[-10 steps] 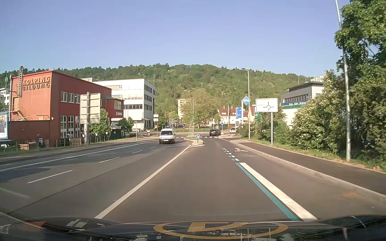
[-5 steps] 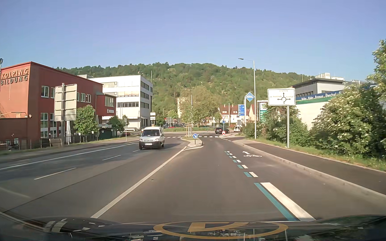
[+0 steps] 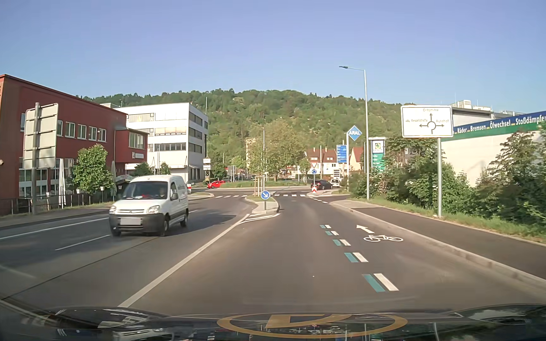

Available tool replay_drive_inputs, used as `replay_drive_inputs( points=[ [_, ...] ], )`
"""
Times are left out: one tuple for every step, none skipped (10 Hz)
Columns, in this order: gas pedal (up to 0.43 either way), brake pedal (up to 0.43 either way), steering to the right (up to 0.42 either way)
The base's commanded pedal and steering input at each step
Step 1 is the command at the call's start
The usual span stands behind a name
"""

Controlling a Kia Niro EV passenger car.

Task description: Follow the waypoints while adhering to traffic rules and regulations

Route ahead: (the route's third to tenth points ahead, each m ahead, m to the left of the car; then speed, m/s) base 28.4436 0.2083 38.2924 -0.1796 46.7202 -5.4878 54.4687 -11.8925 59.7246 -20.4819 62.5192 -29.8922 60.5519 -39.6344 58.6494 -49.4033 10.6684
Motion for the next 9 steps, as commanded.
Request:
replay_drive_inputs(
  points=[
    [0.008, 0.000, 0.011],
    [0.008, 0.000, 0.011],
    [0.000, 0.000, 0.011],
    [0.000, 0.000, 0.011],
    [0.000, 0.000, 0.011],
    [0.000, 0.000, 0.011],
    [0.000, 0.000, 0.011],
    [0.000, 0.000, 0.011],
    [0.000, 0.000, 0.011]
  ],
)
